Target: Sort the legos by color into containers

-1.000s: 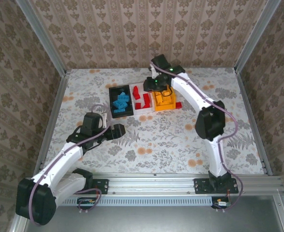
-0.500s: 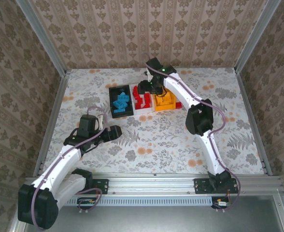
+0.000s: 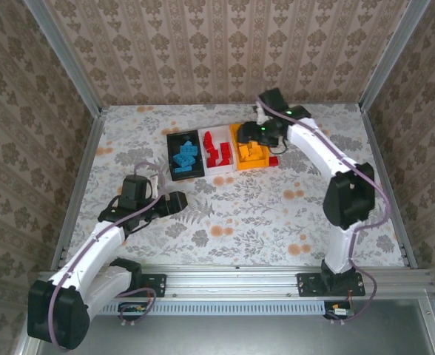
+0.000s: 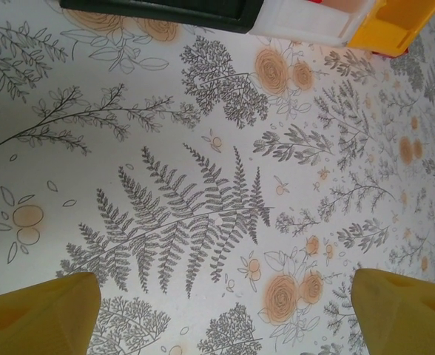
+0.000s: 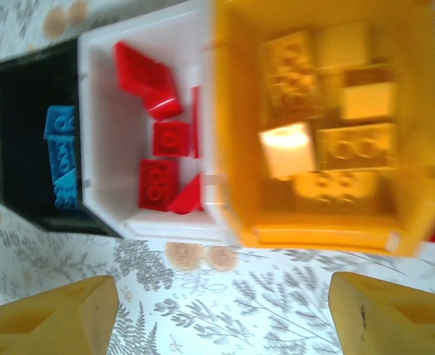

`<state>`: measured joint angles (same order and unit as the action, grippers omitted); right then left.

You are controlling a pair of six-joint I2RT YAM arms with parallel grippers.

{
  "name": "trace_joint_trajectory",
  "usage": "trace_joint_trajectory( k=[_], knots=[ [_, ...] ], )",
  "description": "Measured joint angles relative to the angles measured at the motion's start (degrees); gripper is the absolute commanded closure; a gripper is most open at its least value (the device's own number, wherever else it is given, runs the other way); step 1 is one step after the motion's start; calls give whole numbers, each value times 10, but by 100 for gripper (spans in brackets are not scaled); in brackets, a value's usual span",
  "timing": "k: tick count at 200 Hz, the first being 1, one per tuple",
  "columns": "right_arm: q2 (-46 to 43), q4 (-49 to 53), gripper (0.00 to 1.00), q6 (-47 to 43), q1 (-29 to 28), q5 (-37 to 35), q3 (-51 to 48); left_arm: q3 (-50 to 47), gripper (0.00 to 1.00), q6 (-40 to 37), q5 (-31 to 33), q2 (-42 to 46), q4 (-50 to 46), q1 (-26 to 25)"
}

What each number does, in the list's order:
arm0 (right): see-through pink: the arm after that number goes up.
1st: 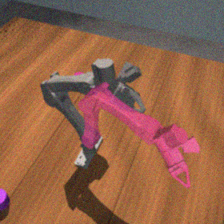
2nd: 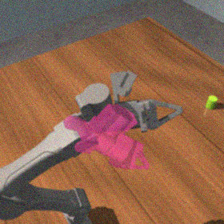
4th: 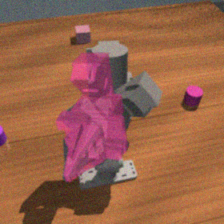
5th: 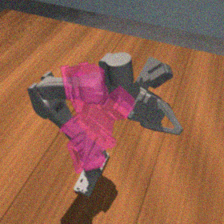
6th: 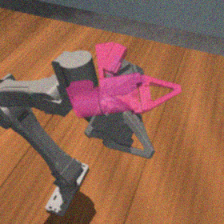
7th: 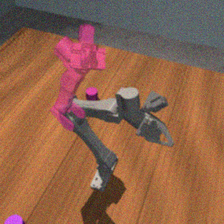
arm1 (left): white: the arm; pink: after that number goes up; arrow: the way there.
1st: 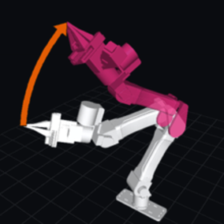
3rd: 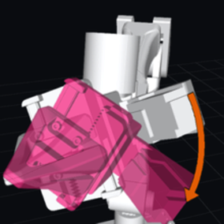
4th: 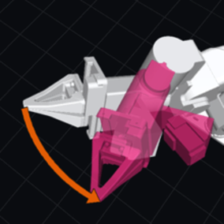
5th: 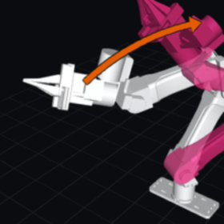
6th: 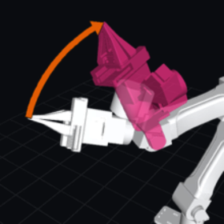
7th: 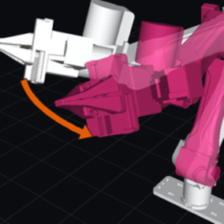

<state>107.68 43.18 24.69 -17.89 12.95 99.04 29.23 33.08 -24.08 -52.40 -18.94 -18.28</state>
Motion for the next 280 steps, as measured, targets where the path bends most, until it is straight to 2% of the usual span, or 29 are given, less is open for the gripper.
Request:
trace_joint_trajectory(
  k=[40,75,94,124,183,224,280],
  knots=[
    [-38,-79,37,54,132,88,-135,-8,11,19,-9,-12,31,0],
    [-30,-143,55,101,183,173,-200,-9,11,30,-13,-28,52,-2],
    [-4,-178,62,121,187,203,-205,-8,11,34,-13,-30,57,-6],
    [61,-223,68,146,185,234,-205,-9,11,34,-13,-30,57,-9],
    [127,-241,69,158,175,261,-177,-11,11,34,-17,-68,74,-12],
    [143,-243,70,158,166,268,-159,-11,10,37,-21,-117,103,-39],
    [143,-236,70,126,151,270,-159,-11,10,39,-23,-124,117,-46]
  ],
)
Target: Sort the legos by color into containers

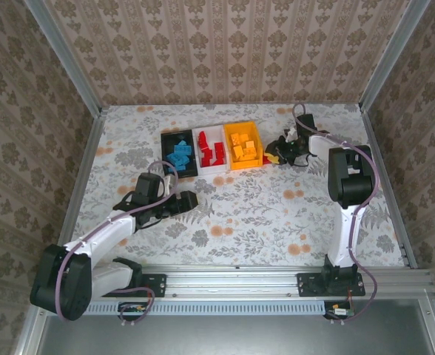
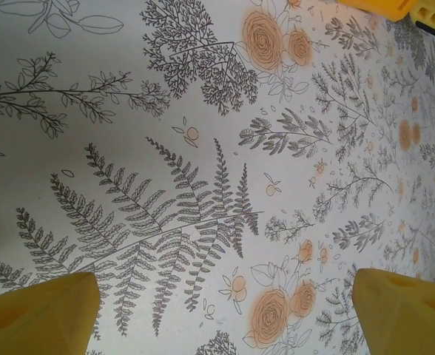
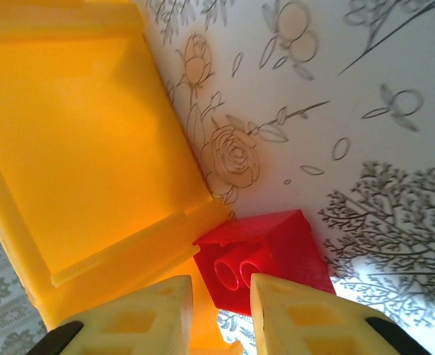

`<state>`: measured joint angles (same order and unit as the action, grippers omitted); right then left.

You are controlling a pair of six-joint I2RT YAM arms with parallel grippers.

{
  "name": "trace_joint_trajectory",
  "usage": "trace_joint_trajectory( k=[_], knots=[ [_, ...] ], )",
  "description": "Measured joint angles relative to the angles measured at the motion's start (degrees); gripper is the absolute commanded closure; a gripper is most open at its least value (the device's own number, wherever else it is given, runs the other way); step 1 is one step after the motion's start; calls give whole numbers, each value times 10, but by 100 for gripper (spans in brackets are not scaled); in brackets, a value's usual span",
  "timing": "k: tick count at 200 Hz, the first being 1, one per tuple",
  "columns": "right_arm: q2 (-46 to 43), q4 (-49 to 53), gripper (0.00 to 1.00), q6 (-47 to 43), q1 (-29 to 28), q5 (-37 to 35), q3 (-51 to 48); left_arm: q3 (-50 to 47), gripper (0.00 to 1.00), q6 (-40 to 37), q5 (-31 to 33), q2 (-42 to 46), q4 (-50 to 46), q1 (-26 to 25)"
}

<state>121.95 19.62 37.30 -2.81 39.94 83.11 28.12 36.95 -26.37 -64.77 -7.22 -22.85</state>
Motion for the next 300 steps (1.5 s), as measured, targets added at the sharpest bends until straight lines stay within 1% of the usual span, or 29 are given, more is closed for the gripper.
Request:
trace_joint_trajectory(
  k=[67,94,110,119,132,137,148,160,188,207,218,235,254,300],
  knots=[
    [-61,3,70,-33,-9,-3,-90,0,10,0,0,22,0,0],
    [-95,37,71,-46,-4,-53,-133,0,10,0,0,28,-7,0],
    [-135,63,70,-48,-3,-88,-171,0,10,0,2,37,-10,0],
    [-161,78,62,-53,-3,-103,-188,0,10,0,3,41,-10,0],
    [-202,103,43,-62,-5,-122,-198,0,10,0,4,43,-11,0],
    [-216,109,37,-65,-7,-129,-197,0,10,0,5,43,-11,0],
    [-238,121,31,-82,-14,-146,-190,0,10,0,5,42,-11,0],
    [-246,138,27,-101,-27,-166,-169,0,10,0,4,36,-10,0],
    [-222,157,22,-131,-45,-200,-114,1,10,0,4,24,-11,-2],
    [-176,176,14,-150,-48,-232,-63,3,10,0,5,25,-12,-5],
    [-150,187,13,-158,-52,-255,-39,3,10,0,7,28,-16,-5],
    [-116,209,13,-176,-59,-298,0,3,9,0,9,34,-25,-5],
    [-84,224,14,-191,-70,-329,38,3,9,0,11,38,-31,-5],
    [-23,249,20,-211,-86,-361,102,3,9,0,13,37,-35,-3]
  ],
)
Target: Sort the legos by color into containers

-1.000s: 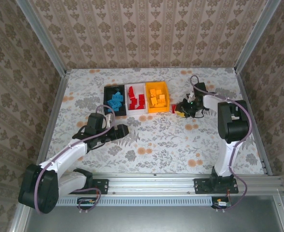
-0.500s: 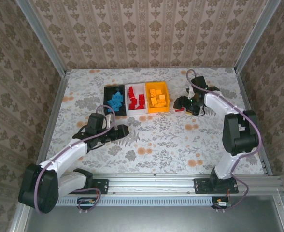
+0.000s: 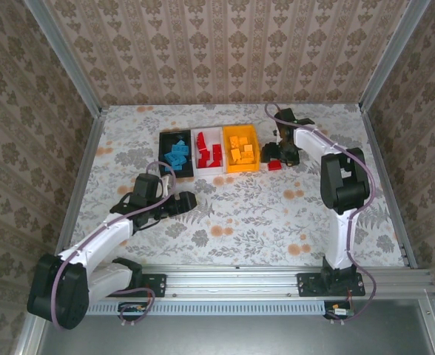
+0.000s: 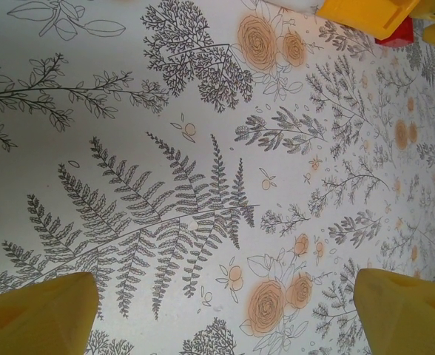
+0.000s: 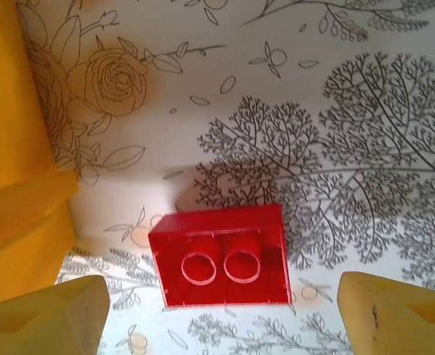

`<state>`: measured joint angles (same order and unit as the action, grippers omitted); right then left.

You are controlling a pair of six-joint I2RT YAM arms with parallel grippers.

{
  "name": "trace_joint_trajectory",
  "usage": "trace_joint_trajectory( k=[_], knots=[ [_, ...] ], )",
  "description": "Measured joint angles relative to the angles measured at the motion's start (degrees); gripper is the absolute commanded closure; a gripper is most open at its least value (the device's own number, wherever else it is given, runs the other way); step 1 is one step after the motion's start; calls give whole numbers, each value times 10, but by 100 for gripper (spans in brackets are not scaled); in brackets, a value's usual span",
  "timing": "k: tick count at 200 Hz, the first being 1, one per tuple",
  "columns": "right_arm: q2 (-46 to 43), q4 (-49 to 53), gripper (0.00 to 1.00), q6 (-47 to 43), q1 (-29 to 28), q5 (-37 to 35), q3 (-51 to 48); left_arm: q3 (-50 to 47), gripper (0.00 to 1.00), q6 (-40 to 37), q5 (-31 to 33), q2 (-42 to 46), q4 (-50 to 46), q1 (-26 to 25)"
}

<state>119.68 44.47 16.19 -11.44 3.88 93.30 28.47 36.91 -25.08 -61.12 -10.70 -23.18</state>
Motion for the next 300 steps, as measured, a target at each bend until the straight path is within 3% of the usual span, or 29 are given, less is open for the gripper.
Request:
trace_joint_trajectory(
  k=[78,131,183,240,300],
  knots=[
    [46,25,33,-13,-12,-44,31,0,9,0,-1,-10,0,11],
    [51,25,47,-16,-12,-55,31,0,9,0,-1,-11,0,11],
    [46,21,49,-15,-12,-57,25,0,9,0,0,-8,0,11],
    [-37,-5,50,-7,-12,-40,-82,0,9,0,-1,-5,0,11],
    [-186,-71,51,33,-12,47,-261,2,9,4,-2,-5,0,11]
  ],
)
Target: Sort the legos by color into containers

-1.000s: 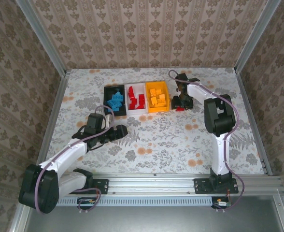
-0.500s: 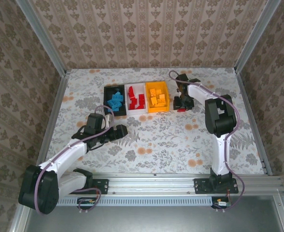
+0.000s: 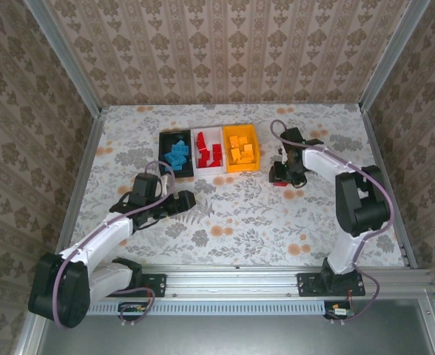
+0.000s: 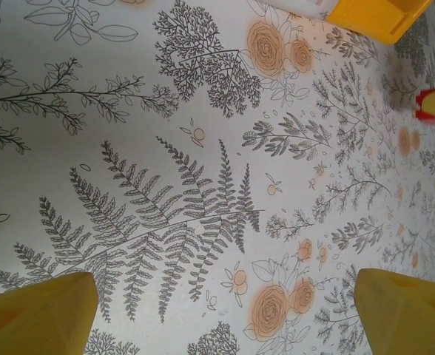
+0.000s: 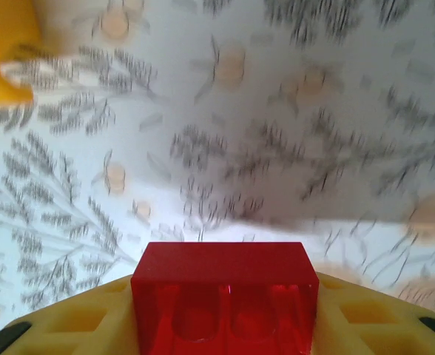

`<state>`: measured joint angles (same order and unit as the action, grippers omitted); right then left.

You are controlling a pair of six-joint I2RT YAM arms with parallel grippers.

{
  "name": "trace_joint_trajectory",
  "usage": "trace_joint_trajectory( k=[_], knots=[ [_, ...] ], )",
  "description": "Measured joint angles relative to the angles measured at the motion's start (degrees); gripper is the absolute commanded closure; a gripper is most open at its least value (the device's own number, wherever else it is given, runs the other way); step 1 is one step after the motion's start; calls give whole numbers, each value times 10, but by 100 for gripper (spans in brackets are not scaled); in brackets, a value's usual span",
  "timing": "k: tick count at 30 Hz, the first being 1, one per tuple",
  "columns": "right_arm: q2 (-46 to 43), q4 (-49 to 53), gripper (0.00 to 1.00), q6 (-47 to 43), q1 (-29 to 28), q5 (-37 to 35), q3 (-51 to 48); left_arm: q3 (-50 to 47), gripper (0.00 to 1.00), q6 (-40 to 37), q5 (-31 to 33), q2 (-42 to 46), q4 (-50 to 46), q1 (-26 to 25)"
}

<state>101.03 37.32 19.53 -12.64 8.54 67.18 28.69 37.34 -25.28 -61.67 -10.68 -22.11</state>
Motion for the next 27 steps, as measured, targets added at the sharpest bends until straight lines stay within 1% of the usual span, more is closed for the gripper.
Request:
trace_joint_trajectory(
  k=[3,8,13,16,19,21,23,26,27],
  knots=[
    [-47,-37,52,24,0,56,-69,5,9,5,0,-1,1,-4],
    [-100,-91,52,62,0,136,-138,29,9,14,0,-18,5,-16],
    [-139,-134,53,97,0,200,-164,54,9,17,0,-30,7,-27],
    [-155,-145,53,108,-7,213,-158,60,9,17,1,-31,5,-27],
    [-147,-137,54,109,-24,214,-110,67,9,16,8,-31,1,-25],
    [-120,-135,54,109,-41,214,-45,74,9,14,10,-31,-7,-20],
    [-83,-144,55,109,-56,215,18,81,8,8,15,-26,-19,-9],
    [-6,-142,54,107,-79,216,129,83,7,-7,30,8,-56,19],
    [25,-142,50,107,-87,217,167,83,6,-12,36,27,-72,34]
  ],
)
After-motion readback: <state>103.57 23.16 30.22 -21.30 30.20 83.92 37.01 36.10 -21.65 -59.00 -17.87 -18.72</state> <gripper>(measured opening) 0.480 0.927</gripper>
